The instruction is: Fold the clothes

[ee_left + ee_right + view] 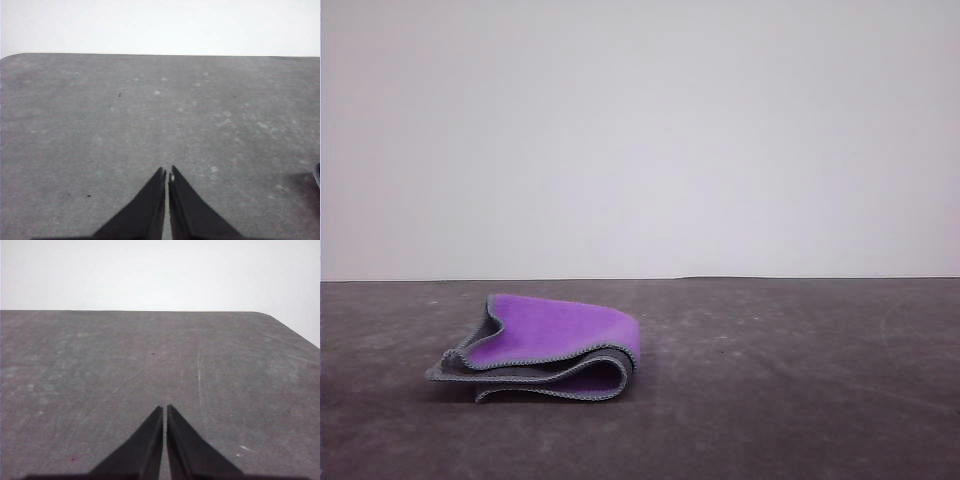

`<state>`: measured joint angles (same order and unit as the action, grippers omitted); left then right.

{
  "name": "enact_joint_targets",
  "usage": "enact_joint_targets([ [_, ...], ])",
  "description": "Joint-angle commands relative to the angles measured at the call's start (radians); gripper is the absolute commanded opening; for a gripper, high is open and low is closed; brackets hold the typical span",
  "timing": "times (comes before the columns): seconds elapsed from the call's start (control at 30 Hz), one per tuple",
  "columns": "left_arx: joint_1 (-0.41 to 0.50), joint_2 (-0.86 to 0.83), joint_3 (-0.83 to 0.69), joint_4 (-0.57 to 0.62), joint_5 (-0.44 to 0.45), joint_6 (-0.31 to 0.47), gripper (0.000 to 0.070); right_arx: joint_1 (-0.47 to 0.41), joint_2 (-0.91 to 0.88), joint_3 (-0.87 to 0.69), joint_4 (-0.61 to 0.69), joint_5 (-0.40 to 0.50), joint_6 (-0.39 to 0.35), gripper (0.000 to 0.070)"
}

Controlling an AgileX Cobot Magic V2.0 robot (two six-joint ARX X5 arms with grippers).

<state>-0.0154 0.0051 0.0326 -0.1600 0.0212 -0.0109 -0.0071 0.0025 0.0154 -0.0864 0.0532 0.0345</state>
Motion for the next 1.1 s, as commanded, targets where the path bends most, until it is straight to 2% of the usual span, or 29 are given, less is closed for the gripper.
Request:
enact_joint_targets([
  [0.0, 0.0, 0.0, -0.02, 0.011, -0.005, 0.011, 0.0, 0.0, 0.001, -0.003, 0.011, 0.0, 0.016, 0.001],
  [1.07, 0.0, 0.0, -0.02, 0.011, -0.004, 0.011, 0.0, 0.0, 0.001, -0.003, 0.011, 0.0, 0.016, 0.001],
])
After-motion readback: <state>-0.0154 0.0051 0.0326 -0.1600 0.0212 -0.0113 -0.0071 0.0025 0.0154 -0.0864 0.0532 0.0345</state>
